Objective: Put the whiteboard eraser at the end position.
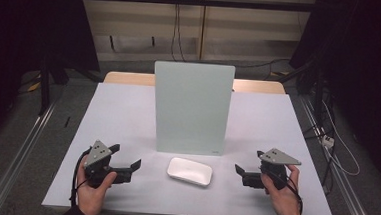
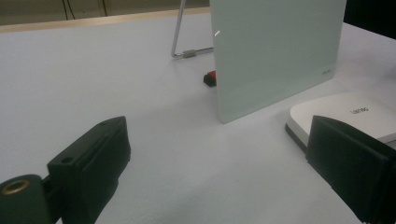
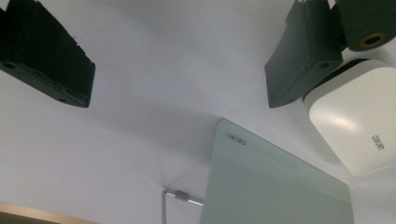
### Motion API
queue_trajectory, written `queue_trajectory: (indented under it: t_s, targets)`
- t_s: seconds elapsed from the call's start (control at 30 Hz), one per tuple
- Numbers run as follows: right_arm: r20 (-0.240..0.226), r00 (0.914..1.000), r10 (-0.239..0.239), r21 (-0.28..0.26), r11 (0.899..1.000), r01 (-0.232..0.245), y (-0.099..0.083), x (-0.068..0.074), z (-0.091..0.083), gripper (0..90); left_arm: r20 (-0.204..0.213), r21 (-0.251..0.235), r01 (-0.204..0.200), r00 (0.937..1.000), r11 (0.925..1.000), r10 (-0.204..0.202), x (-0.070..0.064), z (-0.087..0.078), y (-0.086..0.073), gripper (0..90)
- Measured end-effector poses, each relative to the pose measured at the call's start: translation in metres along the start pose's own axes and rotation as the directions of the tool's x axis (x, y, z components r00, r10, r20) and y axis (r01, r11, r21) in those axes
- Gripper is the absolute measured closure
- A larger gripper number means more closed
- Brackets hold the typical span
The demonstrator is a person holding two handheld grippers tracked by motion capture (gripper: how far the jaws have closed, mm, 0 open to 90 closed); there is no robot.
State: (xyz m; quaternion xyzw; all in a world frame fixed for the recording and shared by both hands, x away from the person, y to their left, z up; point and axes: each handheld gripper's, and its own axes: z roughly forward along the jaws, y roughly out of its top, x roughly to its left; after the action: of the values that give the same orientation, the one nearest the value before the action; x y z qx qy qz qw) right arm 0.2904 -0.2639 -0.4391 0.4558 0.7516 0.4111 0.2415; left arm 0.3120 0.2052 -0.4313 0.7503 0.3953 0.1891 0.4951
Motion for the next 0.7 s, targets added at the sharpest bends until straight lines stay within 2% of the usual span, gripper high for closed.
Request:
queue_trajectory:
  t_s: [0.27,0.3,0.4,0.7]
  targets:
    - [0.027,0.9987,0.042,-0.007,0.999,-0.042,-0.012,-0.009,-0.009,8.4,-0.005,-0.001,0.003,1.0,1.0,-0.003,0.0,0.0,0.0,6.2]
    - [0.031,0.9991,0.03,-0.011,1.0,-0.029,-0.013,-0.01,-0.01,8.4,-0.005,-0.001,0.003,1.0,1.0,-0.003,0.0,-0.001,0.0,6.2]
    - [0.034,0.9983,0.046,-0.027,0.999,-0.045,-0.016,-0.013,-0.012,8.3,-0.005,-0.001,0.004,1.0,1.0,-0.004,0.0,-0.001,-0.001,6.2]
    - [0.036,0.997,0.068,-0.036,0.997,-0.067,-0.02,-0.013,-0.01,8.5,-0.014,-0.007,0.013,0.9998,0.9999,-0.013,0.001,-0.004,-0.001,6.2]
